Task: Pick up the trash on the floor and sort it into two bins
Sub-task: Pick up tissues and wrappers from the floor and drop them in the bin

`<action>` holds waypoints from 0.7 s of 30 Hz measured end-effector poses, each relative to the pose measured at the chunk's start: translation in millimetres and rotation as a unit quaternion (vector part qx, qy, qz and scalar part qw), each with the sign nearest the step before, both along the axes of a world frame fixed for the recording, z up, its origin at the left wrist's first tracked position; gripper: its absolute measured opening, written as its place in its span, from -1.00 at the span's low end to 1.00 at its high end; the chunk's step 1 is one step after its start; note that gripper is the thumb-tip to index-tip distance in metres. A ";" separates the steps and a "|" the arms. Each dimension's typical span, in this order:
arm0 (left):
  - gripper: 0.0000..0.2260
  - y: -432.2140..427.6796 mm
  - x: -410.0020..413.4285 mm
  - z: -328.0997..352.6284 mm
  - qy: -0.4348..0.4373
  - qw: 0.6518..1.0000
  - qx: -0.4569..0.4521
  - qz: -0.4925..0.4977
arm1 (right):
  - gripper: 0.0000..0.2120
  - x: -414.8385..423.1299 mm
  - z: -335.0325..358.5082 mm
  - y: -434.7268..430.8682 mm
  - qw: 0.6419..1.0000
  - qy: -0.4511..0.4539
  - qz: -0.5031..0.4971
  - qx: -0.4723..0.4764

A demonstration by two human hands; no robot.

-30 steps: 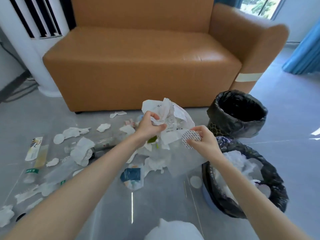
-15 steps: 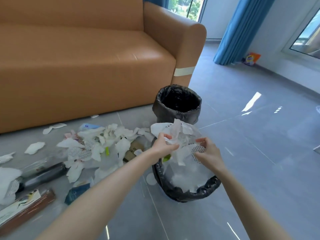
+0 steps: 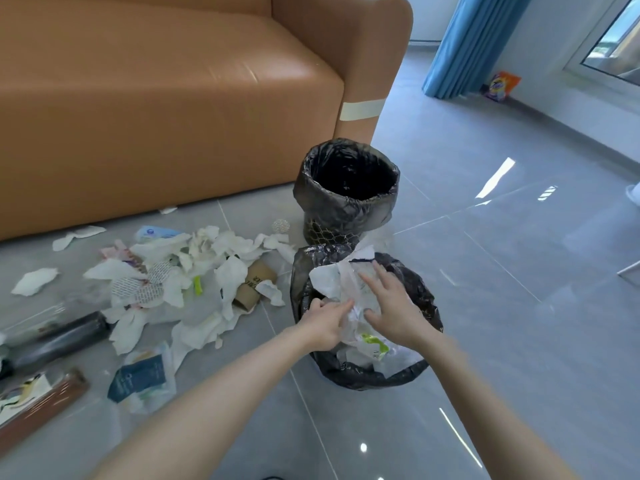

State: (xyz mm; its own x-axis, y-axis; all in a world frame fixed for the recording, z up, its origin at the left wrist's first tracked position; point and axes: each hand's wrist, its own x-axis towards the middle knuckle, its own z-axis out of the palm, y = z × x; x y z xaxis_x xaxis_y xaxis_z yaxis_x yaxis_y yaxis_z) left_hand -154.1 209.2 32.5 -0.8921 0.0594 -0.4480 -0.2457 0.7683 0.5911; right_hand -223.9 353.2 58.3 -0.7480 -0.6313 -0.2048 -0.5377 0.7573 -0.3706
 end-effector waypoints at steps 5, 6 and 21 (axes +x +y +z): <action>-0.51 -5.1 8.4 -11.3 0.063 0.983 -0.158 -0.063 | -0.09 -3.7 -26.4 -8.6 0.994 -0.096 0.017 0.045; -0.54 -6.9 8.9 -12.4 0.072 0.980 -0.174 -0.058 | -0.06 -4.8 -29.9 -9.6 0.993 -0.103 0.016 0.047; -0.37 -45.9 19.2 -23.0 0.095 0.980 -0.174 -0.022 | -0.17 -15.3 -91.7 -37.5 0.968 -0.145 0.046 0.201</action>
State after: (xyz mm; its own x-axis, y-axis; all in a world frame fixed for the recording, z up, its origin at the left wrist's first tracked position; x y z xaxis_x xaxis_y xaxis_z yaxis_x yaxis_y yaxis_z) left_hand -134.9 163.2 9.5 -0.9614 -0.0278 -0.2738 -0.1190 0.9390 0.3227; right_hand -239.2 315.7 -33.3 -0.5666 -0.5181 -0.6407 -0.5266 0.8258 -0.2021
